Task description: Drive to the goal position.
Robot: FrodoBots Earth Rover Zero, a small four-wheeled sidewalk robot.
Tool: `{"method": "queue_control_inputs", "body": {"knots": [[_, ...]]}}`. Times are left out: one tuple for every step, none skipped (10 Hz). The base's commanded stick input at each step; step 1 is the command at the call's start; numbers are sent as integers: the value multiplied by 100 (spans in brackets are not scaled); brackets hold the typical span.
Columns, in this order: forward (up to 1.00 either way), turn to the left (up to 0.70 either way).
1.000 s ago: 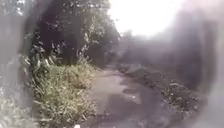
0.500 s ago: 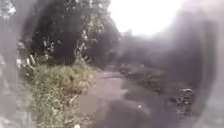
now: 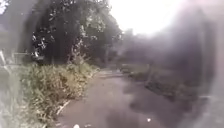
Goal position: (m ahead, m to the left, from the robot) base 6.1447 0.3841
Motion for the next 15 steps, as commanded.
{"method": "queue_control_inputs", "body": {"knots": [[70, 35], [70, 0], [70, 0], [70, 0], [70, 0], [70, 0], [70, 0], [70, 0], [70, 0], [70, 0], [70, 0], [70, 0], [70, 0], [70, 0], [70, 0]]}}
